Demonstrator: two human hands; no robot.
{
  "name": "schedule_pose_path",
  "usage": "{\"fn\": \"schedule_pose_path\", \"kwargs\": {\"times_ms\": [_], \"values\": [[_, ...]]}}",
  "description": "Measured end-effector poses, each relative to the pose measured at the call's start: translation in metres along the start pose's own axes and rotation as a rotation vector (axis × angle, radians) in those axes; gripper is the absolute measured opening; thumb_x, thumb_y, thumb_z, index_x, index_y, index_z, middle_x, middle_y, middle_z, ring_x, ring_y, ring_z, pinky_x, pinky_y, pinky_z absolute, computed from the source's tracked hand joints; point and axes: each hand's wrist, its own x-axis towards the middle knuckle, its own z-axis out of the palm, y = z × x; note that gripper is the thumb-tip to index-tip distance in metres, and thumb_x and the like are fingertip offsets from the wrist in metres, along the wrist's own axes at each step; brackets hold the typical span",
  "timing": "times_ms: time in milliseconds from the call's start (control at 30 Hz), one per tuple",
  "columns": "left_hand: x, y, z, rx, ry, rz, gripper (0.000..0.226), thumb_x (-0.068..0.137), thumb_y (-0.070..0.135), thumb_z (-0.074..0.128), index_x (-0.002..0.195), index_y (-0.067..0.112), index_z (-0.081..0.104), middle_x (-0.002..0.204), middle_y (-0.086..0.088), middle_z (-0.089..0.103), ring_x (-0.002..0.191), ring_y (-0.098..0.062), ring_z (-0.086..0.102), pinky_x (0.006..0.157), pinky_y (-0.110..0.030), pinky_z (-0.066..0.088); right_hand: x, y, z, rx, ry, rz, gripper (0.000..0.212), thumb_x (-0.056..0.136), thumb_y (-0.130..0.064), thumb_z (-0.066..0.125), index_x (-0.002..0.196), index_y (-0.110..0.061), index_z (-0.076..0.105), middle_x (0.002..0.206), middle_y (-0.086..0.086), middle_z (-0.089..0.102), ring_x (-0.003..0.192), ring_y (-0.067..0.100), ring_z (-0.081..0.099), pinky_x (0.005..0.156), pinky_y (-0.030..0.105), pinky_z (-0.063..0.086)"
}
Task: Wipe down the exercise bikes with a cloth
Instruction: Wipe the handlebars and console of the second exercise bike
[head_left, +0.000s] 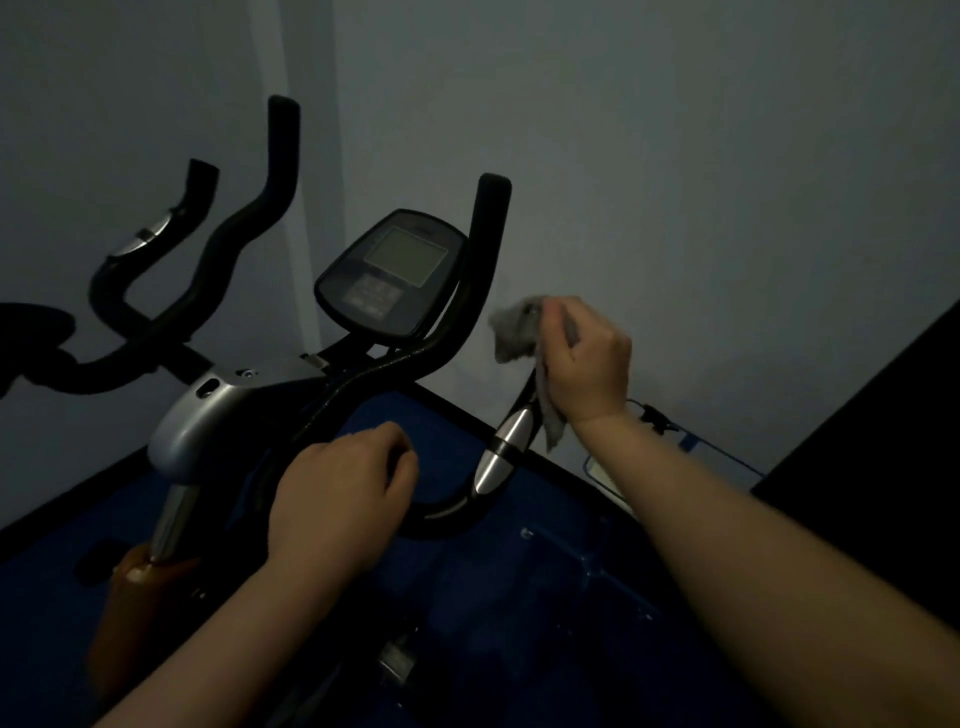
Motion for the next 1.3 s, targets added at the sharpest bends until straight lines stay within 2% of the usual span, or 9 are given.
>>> {"fn": "schedule_pose_path", "kwargs": {"times_ms": [100,200,367,600,667,800,967,1100,1300], "values": [[0.001,0.0,0.003,0.029,0.015,-0.031,0.015,0.088,0.041,0.048,0.084,0.03,0.058,0.076,0.006,0.068,0.068,-0.021,0.063,0.053,-0.029,0.03,-0.015,-0.028,0.014,0.327,0.264,0.556,0.026,0.097,-0.035,0.045,0.099,-0.018,0.064,0.09,0.005,0.069,0.081,0.019,0.066,0.07,0.039,0.057],[0.003,-0.001,0.005,0.03,0.016,-0.05,0.016,0.088,0.043,0.047,0.083,0.032,0.056,0.076,0.008,0.067,0.069,-0.02,0.062,0.053,-0.029,0.032,-0.039,-0.047,0.023,0.385,0.34,0.739,0.035,0.097,-0.038,0.043,0.127,-0.022,0.051,0.118,0.0,0.063,0.104,0.012,0.061,0.087,0.024,0.05],[0.003,-0.003,0.007,0.023,0.031,-0.045,0.015,0.087,0.044,0.047,0.082,0.034,0.055,0.067,0.012,0.061,0.057,-0.011,0.05,0.047,-0.026,0.03,-0.076,-0.064,0.023,0.472,0.238,0.902,0.039,0.099,-0.035,0.038,0.132,-0.015,0.042,0.123,0.009,0.06,0.108,0.016,0.059,0.093,0.032,0.047],[0.004,-0.001,0.007,0.036,0.054,-0.075,0.011,0.086,0.041,0.05,0.08,0.033,0.056,0.06,0.013,0.053,0.054,-0.01,0.05,0.045,-0.024,0.027,-0.075,-0.06,0.026,0.36,0.208,0.702,0.045,0.1,-0.036,0.035,0.143,-0.026,0.028,0.139,-0.004,0.04,0.123,0.007,0.044,0.094,0.013,0.037],[0.001,-0.001,0.005,-0.016,0.1,-0.09,0.008,0.086,0.039,0.051,0.083,0.033,0.056,0.066,0.014,0.056,0.059,-0.012,0.054,0.049,-0.026,0.03,-0.11,-0.065,0.023,0.258,0.079,0.602,0.05,0.099,-0.04,0.031,0.146,-0.026,0.02,0.149,0.0,0.028,0.129,0.005,0.033,0.106,0.024,0.035],[-0.007,0.002,-0.001,-0.277,0.308,-0.057,0.011,0.088,0.025,0.051,0.093,0.027,0.061,0.081,0.014,0.06,0.069,-0.004,0.056,0.058,-0.021,0.039,-0.115,-0.05,-0.006,-0.185,-0.3,-0.097,0.042,0.096,-0.028,0.039,0.129,-0.007,0.052,0.142,0.01,0.045,0.139,0.023,0.026,0.119,0.042,0.005],[-0.034,-0.019,-0.008,-0.131,0.527,-0.143,0.018,0.084,0.011,0.049,0.096,0.013,0.063,0.087,-0.003,0.064,0.079,-0.021,0.058,0.067,-0.041,0.046,-0.099,-0.039,-0.031,-0.296,-0.685,-0.66,0.046,0.092,-0.041,0.044,0.122,-0.009,0.057,0.117,0.009,0.061,0.116,0.027,0.052,0.11,0.041,0.03],[-0.045,-0.034,-0.004,-0.03,0.521,-0.326,0.018,0.088,0.012,0.048,0.099,0.011,0.062,0.093,-0.007,0.063,0.085,-0.025,0.057,0.07,-0.039,0.042,-0.087,-0.082,0.007,-0.47,-0.868,-0.589,0.042,0.096,-0.049,0.035,0.094,-0.013,0.056,0.08,0.004,0.06,0.067,0.021,0.057,0.06,0.031,0.036],[-0.047,-0.036,-0.001,-0.119,0.589,-0.386,0.019,0.091,0.021,0.041,0.096,0.017,0.059,0.09,0.0,0.061,0.079,-0.018,0.056,0.066,-0.041,0.046,-0.088,-0.084,0.024,-0.398,-1.018,-0.516,0.038,0.098,-0.045,0.028,0.116,-0.014,0.041,0.102,0.006,0.06,0.07,0.022,0.054,0.045,0.03,0.017]]}}
